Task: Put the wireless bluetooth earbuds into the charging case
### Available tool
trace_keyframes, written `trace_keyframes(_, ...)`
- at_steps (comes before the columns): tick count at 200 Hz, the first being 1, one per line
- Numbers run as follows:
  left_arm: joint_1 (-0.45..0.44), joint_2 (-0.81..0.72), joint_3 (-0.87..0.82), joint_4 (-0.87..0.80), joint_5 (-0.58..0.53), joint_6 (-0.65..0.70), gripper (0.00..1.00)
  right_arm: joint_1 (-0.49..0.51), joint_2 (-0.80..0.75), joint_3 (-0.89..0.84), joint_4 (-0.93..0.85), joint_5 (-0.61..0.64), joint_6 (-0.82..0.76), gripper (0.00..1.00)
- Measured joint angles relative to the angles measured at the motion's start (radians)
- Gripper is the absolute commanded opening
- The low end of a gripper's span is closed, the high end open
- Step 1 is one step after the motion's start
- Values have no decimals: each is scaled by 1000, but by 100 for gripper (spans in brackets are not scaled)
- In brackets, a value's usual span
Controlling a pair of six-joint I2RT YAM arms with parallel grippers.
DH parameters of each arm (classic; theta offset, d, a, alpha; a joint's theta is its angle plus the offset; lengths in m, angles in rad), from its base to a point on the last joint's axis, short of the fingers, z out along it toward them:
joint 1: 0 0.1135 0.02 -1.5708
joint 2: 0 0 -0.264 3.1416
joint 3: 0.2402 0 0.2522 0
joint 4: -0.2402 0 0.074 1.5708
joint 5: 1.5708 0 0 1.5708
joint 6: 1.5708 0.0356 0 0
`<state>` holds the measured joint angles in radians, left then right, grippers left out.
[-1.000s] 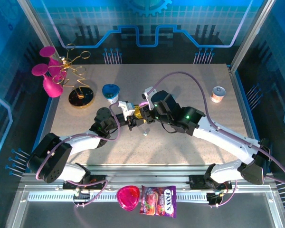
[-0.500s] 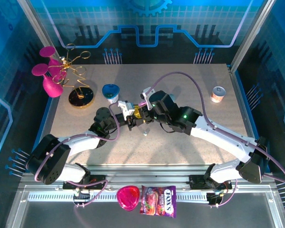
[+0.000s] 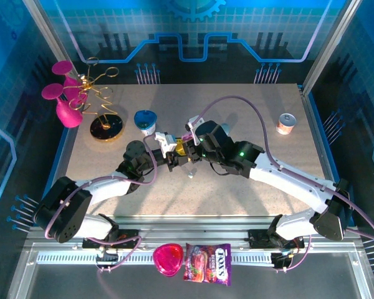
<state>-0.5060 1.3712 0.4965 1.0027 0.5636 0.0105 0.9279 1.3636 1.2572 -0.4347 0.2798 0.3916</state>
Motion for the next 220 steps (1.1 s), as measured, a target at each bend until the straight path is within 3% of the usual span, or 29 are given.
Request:
trace_keyframes(61, 0, -5, 0, -4, -3, 0, 34, -6, 0, -2, 10, -18, 24, 35)
trace_keyframes(124, 0, -5, 0, 20, -3, -1, 34, -11, -61, -50, 43, -32, 22, 43)
trace_keyframes(174, 0, -5, 0, 65, 10, -1, 34, -50, -185, -122, 107, -89, 26, 72)
trace_keyframes(220, 0, -5, 0, 105, 46, -1, 34, -163, -240, -140, 144, -175, 39, 86)
